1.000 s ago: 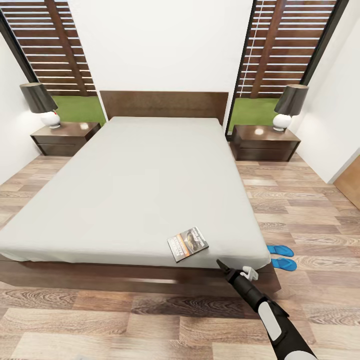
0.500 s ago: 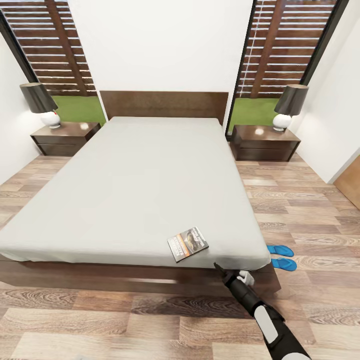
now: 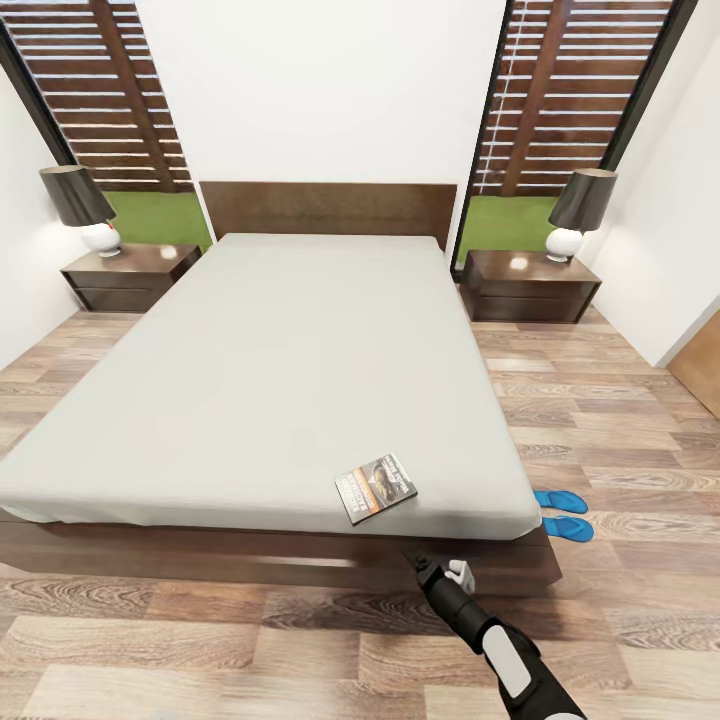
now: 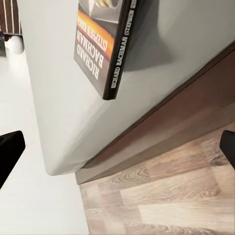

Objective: In the bedroom, move the book from the bed onto either nightstand, and place the two sandals side by side next to the bed.

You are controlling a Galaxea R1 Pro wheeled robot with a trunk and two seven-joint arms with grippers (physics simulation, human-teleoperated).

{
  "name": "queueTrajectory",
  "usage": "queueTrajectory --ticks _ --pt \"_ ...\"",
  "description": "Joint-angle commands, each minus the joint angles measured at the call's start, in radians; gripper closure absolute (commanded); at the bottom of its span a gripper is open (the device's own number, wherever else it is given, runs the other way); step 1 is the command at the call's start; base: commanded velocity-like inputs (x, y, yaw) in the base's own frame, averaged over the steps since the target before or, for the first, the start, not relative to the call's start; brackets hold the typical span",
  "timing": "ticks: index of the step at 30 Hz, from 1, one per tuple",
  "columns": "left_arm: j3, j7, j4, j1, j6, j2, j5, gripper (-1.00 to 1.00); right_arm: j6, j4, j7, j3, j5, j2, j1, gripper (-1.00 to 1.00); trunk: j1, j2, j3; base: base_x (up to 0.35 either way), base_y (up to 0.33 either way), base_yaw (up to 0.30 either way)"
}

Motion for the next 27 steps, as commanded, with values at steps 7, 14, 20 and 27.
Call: queueTrajectory --ticks 7,14,20,27 --pt "-0.008 -0.003 0.000 0.000 -0.004 -0.024 0.007 -1.00 0.012 -0.001 0.004 -0.001 -0.007 0.003 -0.002 -1.00 0.000 0.000 -0.001 0.000 0.000 0.000" --pt "0.000 -0.003 -0.003 0.000 -0.013 -0.027 0.011 -1.00 0.012 -0.002 0.004 0.000 -0.007 0.008 -0.003 -1.00 0.000 0.000 -0.001 0.000 0.000 0.000" --pt "0.028 -0.003 -0.004 0.000 -0.042 -0.029 0.056 -1.00 -0.003 -0.003 0.002 0.000 -0.061 0.009 -0.004 -1.00 0.000 0.000 -0.001 0.000 0.000 0.000" --pt "0.034 -0.003 -0.001 0.000 -0.051 -0.037 0.102 -1.00 -0.056 -0.001 -0.007 0.000 -0.246 0.008 -0.005 -1.00 0.000 0.000 -0.001 0.000 0.000 0.000"
